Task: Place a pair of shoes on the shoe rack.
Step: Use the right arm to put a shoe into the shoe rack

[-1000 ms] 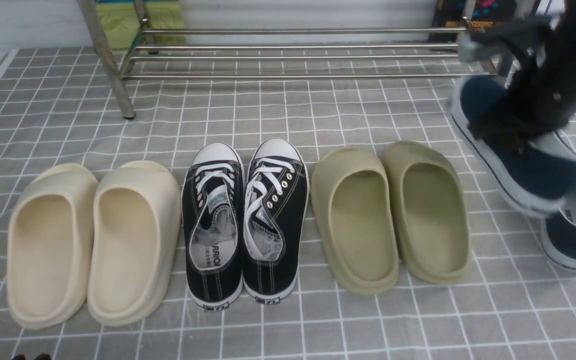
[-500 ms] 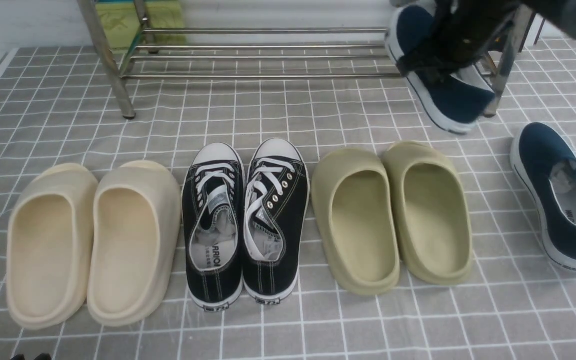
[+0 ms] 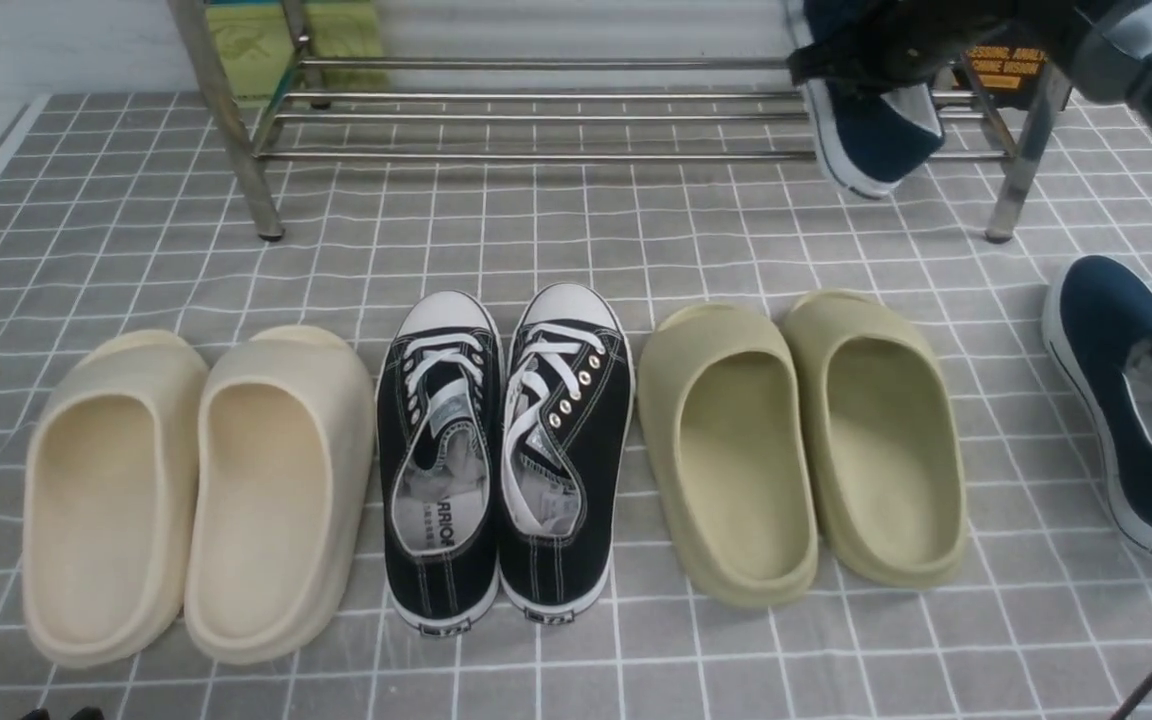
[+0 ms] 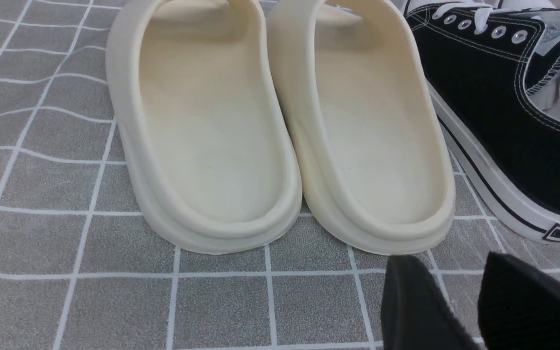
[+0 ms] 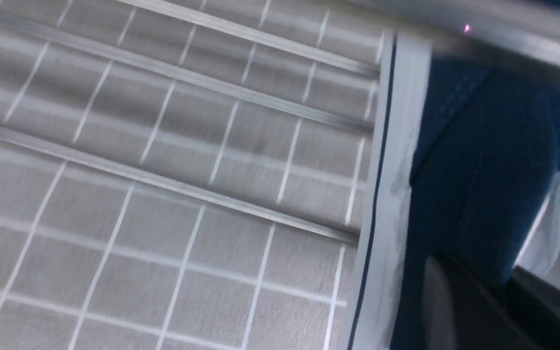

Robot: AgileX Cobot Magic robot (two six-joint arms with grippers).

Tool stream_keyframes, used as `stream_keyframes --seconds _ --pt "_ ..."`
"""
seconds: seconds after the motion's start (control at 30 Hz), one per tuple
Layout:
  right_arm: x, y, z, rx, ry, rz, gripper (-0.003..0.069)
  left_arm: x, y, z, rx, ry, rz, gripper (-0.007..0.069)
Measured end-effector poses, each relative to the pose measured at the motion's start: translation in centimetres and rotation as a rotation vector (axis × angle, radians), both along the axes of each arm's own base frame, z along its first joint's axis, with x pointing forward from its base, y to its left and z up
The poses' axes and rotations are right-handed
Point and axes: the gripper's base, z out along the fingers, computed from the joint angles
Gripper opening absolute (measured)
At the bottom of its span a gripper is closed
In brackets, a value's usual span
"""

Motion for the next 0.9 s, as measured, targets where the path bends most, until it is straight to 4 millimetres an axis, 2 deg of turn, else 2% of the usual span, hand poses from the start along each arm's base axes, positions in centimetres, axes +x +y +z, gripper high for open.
stream_keyframes --seconds 0.33,0.43,0.53,0.57,0.6,0.7,0.8,0.9 --pt "1.2 -0.4 -2.1 -0.004 -0.013 0.043 0.006 0.0 0.0 0.0 0.0 0.0 0.0 0.0228" --pt "1.1 -0.3 -2.2 -0.007 -0.01 0.046 0.0097 0.0 0.0 0.0 0.0 0.0 0.0 0.023" --pt "1.1 -0.4 -2.2 -0.007 -0.003 0.047 0.0212 0.0 0.0 0.0 0.0 0.0 0.0 0.0233" --pt "1.1 -0.4 -2.2 -0.006 -0.002 0.047 0.0222 0.0 0.0 0.0 0.0 0.0 0.0 0.0234" --pt "1.1 -0.4 -2.2 0.0 -0.002 0.046 0.0263 0.0 0.0 0.0 0.0 0.0 0.0 0.0235" --pt "1.0 -0.2 -2.3 0.007 0.011 0.045 0.0457 0.0 0.0 0.0 0.0 0.0 0.0 0.0235" --pt "0.9 -0.3 -2.3 0.001 0.022 0.045 0.0551 0.0 0.0 0.0 -0.001 0.0 0.0 0.0235" --pt "0.4 -0.4 -2.3 -0.017 0.079 0.047 0.0603 0.0 0.0 0.0 -0.001 0.0 0.0 0.0237"
